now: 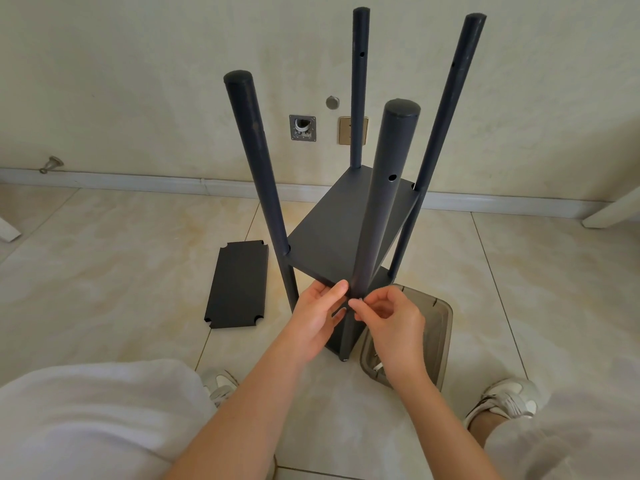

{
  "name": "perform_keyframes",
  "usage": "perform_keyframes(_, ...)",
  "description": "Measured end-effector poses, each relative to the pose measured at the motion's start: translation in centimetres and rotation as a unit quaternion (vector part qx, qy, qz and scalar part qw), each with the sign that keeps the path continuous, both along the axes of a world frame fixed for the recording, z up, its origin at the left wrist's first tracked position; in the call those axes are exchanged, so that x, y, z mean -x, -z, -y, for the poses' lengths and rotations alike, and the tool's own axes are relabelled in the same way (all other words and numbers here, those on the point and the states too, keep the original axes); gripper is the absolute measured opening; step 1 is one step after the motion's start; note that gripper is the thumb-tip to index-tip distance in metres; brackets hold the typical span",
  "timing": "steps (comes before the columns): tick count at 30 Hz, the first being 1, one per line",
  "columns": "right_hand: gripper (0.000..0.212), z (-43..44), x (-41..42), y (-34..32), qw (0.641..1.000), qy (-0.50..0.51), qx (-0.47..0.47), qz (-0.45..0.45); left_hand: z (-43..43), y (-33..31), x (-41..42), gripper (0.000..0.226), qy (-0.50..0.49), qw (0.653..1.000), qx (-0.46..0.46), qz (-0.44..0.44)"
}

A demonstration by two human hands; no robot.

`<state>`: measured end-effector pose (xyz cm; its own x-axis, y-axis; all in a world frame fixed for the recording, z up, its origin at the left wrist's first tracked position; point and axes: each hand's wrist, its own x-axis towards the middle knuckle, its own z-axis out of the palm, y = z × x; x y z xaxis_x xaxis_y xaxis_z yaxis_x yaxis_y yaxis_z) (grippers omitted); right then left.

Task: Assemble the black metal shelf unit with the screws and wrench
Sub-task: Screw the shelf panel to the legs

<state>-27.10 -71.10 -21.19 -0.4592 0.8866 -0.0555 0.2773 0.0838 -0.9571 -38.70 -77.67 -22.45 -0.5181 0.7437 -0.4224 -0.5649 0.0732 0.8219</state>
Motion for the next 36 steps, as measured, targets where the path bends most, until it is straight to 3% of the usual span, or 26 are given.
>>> perform_keyframes(7, 0.007, -0.7, -0.9, -0.1, 0.994, -0.061, 0.079, -0.045, 0.1, 0.2, 0.1, 0.022, 0.0, 1.0, -0.023, 0.019)
perform_keyframes(13, 0.009, -0.9, -0.9, -0.1, 0.995, -0.055, 0.076, -0.036, 0.0, 0.0, -0.2, 0.041, -0.002, 1.0, -0.025, 0.017)
perform_keyframes(20, 0.01, -1.0, -0.8, 0.2, 0.996, -0.059, 0.062, -0.028, 0.0, -0.2, 0.0, 0.044, 0.0, 1.0, -0.02, 0.014)
perform_keyframes(23, 0.017, -0.9, -0.8, 0.5, 0.998, -0.057, 0.005, -0.001, 0.0, -0.1, 0.0, 0.046, 0.005, 1.0, -0.018, 0.012)
perform_keyframes(28, 0.061, -2.4, -0.7, -0.1, 0.986, -0.164, -0.008, 0.001, 0.0, -0.2, 0.1, 0.045, 0.012, 1.0, -0.011, 0.018)
perform_keyframes(31, 0.058, -3.1, -0.5, -0.4, 0.977, -0.212, -0.019, 0.018, 0.0, -0.1, 0.1, 0.048, 0.012, 1.0, -0.01, 0.02)
perform_keyframes(36, 0.045, -3.5, -0.6, -0.2, 0.977, -0.212, -0.019, 0.017, -0.2, -0.5, -0.3, 0.049, 0.008, 1.0, -0.006, 0.018)
